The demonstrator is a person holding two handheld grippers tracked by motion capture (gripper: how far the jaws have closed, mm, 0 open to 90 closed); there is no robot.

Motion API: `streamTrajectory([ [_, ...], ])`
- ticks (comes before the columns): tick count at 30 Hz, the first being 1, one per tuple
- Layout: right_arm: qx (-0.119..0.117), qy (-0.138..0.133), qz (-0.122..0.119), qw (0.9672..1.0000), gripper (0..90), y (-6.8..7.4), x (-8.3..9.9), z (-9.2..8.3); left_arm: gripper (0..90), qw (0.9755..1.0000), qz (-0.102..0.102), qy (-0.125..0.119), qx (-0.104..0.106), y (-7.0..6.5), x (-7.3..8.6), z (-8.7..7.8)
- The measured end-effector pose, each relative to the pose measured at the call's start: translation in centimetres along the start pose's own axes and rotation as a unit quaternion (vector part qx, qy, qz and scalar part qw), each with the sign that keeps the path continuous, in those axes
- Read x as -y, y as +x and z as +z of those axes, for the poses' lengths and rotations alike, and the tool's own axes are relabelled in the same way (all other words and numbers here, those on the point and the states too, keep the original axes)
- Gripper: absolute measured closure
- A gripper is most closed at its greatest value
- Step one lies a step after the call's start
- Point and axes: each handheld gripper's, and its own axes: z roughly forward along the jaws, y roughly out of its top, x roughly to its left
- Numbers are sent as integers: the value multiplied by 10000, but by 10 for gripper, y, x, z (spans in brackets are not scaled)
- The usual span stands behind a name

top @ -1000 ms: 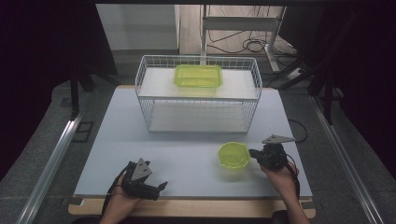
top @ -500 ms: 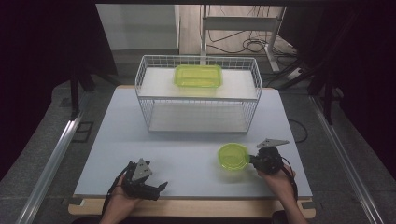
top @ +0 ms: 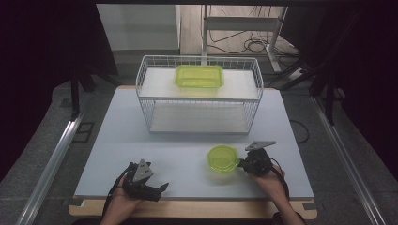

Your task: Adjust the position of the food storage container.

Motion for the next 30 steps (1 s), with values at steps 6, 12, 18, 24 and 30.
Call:
streamTrajectory([
  [6,-87,29,-139,9999,886,8,-8,12,31,10000,7,12,-3,0,0,0],
  [12,-139,27,-264,9996,885,14,-14,22,31,10000,-18,8,7,-1,0,1],
  [18,-228,9,-273,9994,885,16,-23,31,31,10000,-8,18,16,-1,0,1],
  [24,-339,30,-272,9991,885,21,-28,38,30,10000,-14,30,19,-1,0,2],
  [30,-422,28,-340,9985,884,27,-35,45,30,10000,-4,44,21,-2,0,2],
])
